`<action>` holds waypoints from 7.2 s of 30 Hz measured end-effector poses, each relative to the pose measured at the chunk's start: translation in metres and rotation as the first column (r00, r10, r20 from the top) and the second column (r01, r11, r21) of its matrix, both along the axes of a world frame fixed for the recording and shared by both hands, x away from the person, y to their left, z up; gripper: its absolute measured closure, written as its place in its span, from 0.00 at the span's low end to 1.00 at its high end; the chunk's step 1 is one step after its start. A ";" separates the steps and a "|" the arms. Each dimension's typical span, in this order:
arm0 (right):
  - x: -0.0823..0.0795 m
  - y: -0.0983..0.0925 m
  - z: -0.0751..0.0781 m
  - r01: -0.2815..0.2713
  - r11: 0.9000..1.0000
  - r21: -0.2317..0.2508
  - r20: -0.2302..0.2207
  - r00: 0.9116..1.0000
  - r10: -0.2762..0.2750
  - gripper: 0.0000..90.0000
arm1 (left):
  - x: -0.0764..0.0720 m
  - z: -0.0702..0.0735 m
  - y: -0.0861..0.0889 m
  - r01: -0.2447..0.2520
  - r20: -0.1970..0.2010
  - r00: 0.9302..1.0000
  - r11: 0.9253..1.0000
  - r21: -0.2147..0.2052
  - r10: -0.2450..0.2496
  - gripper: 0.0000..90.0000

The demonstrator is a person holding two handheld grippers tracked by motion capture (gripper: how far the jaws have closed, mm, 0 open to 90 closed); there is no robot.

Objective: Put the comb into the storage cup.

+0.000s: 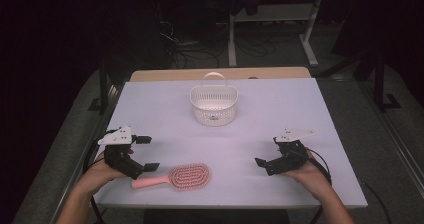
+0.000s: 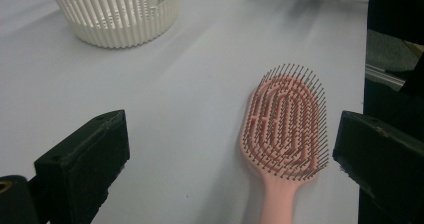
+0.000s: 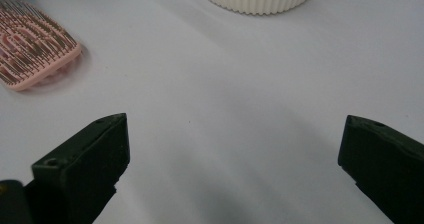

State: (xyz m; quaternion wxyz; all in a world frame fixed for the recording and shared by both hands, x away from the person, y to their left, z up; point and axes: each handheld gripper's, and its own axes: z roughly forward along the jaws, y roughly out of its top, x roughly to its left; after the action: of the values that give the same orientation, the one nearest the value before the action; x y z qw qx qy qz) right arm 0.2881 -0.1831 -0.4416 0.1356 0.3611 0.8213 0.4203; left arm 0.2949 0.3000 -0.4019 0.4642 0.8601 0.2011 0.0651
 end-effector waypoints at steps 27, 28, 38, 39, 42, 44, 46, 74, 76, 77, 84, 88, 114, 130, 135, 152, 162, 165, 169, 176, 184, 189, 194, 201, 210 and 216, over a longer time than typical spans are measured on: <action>0.001 0.001 0.000 -0.006 1.000 0.005 -0.003 1.000 0.006 0.00 | -0.004 -0.010 -0.015 0.075 -0.041 0.997 0.986 0.151 -0.070 0.02; 0.001 0.001 0.000 -0.006 1.000 0.005 -0.004 1.000 0.006 0.00 | -0.004 -0.010 -0.015 0.075 -0.041 0.997 0.986 0.151 -0.070 0.02; 0.001 0.001 -0.001 -0.005 1.000 0.005 -0.004 1.000 0.005 0.00 | -0.005 -0.009 -0.016 0.087 -0.045 0.996 0.975 0.206 -0.079 0.02; 0.001 0.001 -0.001 -0.005 1.000 0.004 -0.004 1.000 0.005 0.00 | -0.006 -0.009 -0.016 0.086 -0.047 0.996 0.974 0.208 -0.077 0.04; 0.001 0.001 0.000 -0.005 1.000 0.004 -0.004 1.000 0.005 0.00 | -0.006 -0.009 -0.018 0.091 -0.048 0.995 0.972 0.219 -0.082 0.04; 0.001 0.001 0.000 -0.005 1.000 0.004 -0.003 1.000 0.005 0.00 | -0.006 -0.009 -0.019 0.093 -0.048 0.995 0.969 0.230 -0.085 0.05; 0.001 0.001 0.000 -0.005 1.000 0.004 -0.003 1.000 0.005 0.00 | -0.007 -0.009 -0.021 0.096 -0.047 0.995 0.965 0.244 -0.087 0.06; 0.001 0.001 0.000 -0.004 1.000 0.004 -0.002 1.000 0.004 0.00 | -0.011 -0.017 -0.034 0.191 -0.128 0.980 0.903 0.385 -0.153 0.41; 0.001 0.001 0.000 -0.005 1.000 0.004 -0.002 1.000 0.005 0.00 | -0.011 -0.017 -0.035 0.194 -0.131 0.979 0.902 0.385 -0.154 0.42; 0.001 0.001 0.000 -0.005 1.000 0.004 -0.002 1.000 0.005 0.00 | -0.011 -0.018 -0.036 0.205 -0.140 0.977 0.898 0.389 -0.162 0.44; 0.002 0.001 0.000 -0.005 1.000 0.004 -0.002 1.000 0.005 0.00 | -0.011 -0.021 -0.040 0.223 -0.150 0.973 0.880 0.420 -0.175 0.48; 0.002 0.001 0.000 -0.004 1.000 0.005 -0.002 1.000 0.004 0.00 | -0.012 -0.022 -0.043 0.230 -0.152 0.972 0.870 0.435 -0.181 0.51; 0.002 0.001 0.000 -0.002 1.000 0.007 -0.004 1.000 0.002 0.00 | -0.009 -0.033 -0.063 0.286 -0.184 0.958 0.786 0.548 -0.220 0.68; 0.002 0.002 0.000 -0.005 1.000 0.002 -0.003 1.000 0.005 0.00 | -0.007 -0.033 -0.065 0.288 -0.194 0.957 0.780 0.556 -0.216 0.76; 0.002 0.001 -0.001 -0.003 1.000 0.001 -0.005 1.000 0.003 0.00 | -0.005 -0.034 -0.063 0.291 -0.202 0.956 0.792 0.537 -0.214 0.78; 0.002 0.000 -0.001 0.001 1.000 0.002 -0.003 1.000 -0.001 0.00 | -0.003 -0.031 -0.058 0.264 -0.196 0.962 0.823 0.503 -0.189 0.79; 0.002 0.000 -0.001 0.000 1.000 0.001 -0.003 1.000 0.000 0.00 | 0.001 -0.027 -0.051 0.236 -0.180 0.968 0.875 0.424 -0.174 0.78; 0.002 0.000 -0.001 0.000 1.000 0.001 -0.005 1.000 0.000 0.00 | 0.003 -0.025 -0.049 0.215 -0.169 0.973 0.894 0.393 -0.159 0.78; 0.002 0.000 -0.001 0.000 1.000 0.001 -0.003 1.000 0.000 0.00 | 0.004 -0.023 -0.047 0.200 -0.158 0.976 0.909 0.366 -0.151 0.78; 0.002 0.000 -0.001 0.002 1.000 0.003 -0.005 1.000 -0.002 0.00 | 0.004 -0.018 -0.047 0.155 -0.125 0.985 0.941 0.302 -0.123 0.78; 0.002 0.000 0.000 0.003 1.000 0.004 -0.002 1.000 -0.003 0.00 | 0.005 -0.013 -0.047 0.126 -0.106 0.989 0.966 0.224 -0.104 0.78; 0.002 0.000 -0.001 0.004 1.000 0.003 -0.002 1.000 -0.004 0.00 | 0.005 -0.013 -0.049 0.110 -0.100 0.991 0.972 0.206 -0.091 0.78; 0.002 0.001 -0.001 0.002 1.000 0.003 -0.004 1.000 -0.002 0.00 | 0.007 -0.010 -0.054 0.096 -0.080 0.993 0.977 0.191 -0.083 0.78; 0.002 0.000 0.000 0.002 1.000 0.007 -0.005 1.000 -0.002 0.00 | 0.012 -0.005 -0.063 0.065 -0.043 0.997 0.987 0.150 -0.059 0.78; 0.002 -0.001 0.000 0.009 1.000 0.009 -0.009 1.000 -0.009 0.00 | 0.016 -0.002 -0.069 0.051 -0.030 0.998 0.992 0.119 -0.048 0.78; 0.003 0.000 -0.001 0.004 1.000 0.006 -0.005 1.000 -0.004 0.00 | 0.019 -0.002 -0.070 0.029 -0.031 0.999 0.995 0.100 -0.026 0.78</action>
State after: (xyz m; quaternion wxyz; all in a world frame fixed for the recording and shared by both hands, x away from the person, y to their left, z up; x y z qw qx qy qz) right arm 0.2907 -0.1835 -0.4421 0.1332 0.3641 0.8197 0.4216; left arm 0.3143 0.2299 -0.4036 0.4183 0.8859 0.1926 0.0558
